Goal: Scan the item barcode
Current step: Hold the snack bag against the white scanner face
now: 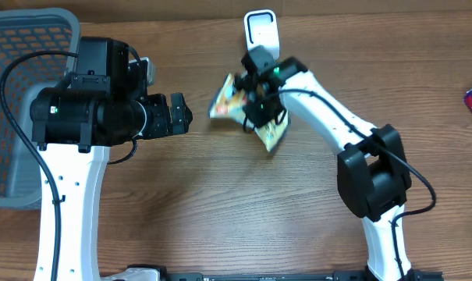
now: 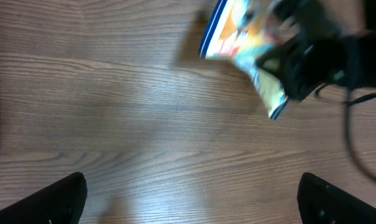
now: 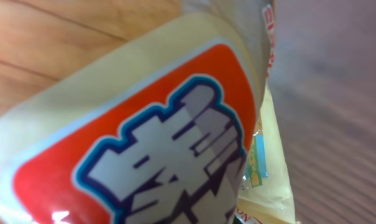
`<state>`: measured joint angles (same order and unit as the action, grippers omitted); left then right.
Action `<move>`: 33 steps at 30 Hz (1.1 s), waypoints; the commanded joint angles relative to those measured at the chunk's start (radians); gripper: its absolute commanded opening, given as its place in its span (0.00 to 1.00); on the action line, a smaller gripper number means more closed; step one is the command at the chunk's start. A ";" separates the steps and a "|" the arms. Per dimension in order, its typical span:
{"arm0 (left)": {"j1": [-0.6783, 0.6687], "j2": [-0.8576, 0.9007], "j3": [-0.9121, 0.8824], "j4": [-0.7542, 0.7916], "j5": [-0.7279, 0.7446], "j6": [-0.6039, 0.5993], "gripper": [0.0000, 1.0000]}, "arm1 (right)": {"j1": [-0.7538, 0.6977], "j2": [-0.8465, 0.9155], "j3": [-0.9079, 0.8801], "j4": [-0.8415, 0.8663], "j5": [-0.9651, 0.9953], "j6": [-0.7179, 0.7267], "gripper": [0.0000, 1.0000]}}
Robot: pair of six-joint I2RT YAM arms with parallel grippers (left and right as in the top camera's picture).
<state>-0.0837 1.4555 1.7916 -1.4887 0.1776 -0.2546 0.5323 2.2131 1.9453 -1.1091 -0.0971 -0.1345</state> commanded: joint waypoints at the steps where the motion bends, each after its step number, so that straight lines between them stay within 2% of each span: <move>1: -0.002 -0.002 0.002 0.002 -0.010 0.008 1.00 | -0.046 -0.014 0.145 -0.004 -0.001 0.238 0.04; 5: -0.002 -0.002 0.002 0.002 -0.010 0.008 1.00 | -0.113 -0.014 0.264 0.076 0.000 0.438 0.04; 8: -0.002 -0.002 0.002 0.002 -0.010 0.008 1.00 | -0.164 -0.013 0.273 0.220 -0.001 0.575 0.04; 12: -0.002 -0.002 0.002 0.002 -0.010 0.008 1.00 | -0.202 0.015 0.273 0.383 -0.001 0.677 0.04; 22: -0.002 -0.002 0.002 0.001 -0.010 0.008 1.00 | -0.173 0.169 0.273 0.706 0.006 0.689 0.04; 28: -0.002 -0.002 0.002 0.002 -0.010 0.008 1.00 | -0.156 0.185 0.273 0.705 0.149 0.683 0.04; 33: -0.002 -0.002 0.002 0.001 -0.010 0.008 1.00 | -0.156 0.187 0.268 0.692 0.171 0.650 0.04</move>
<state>-0.0837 1.4555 1.7920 -1.4887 0.1776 -0.2546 0.3832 2.4233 2.1925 -0.4255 0.0128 0.5411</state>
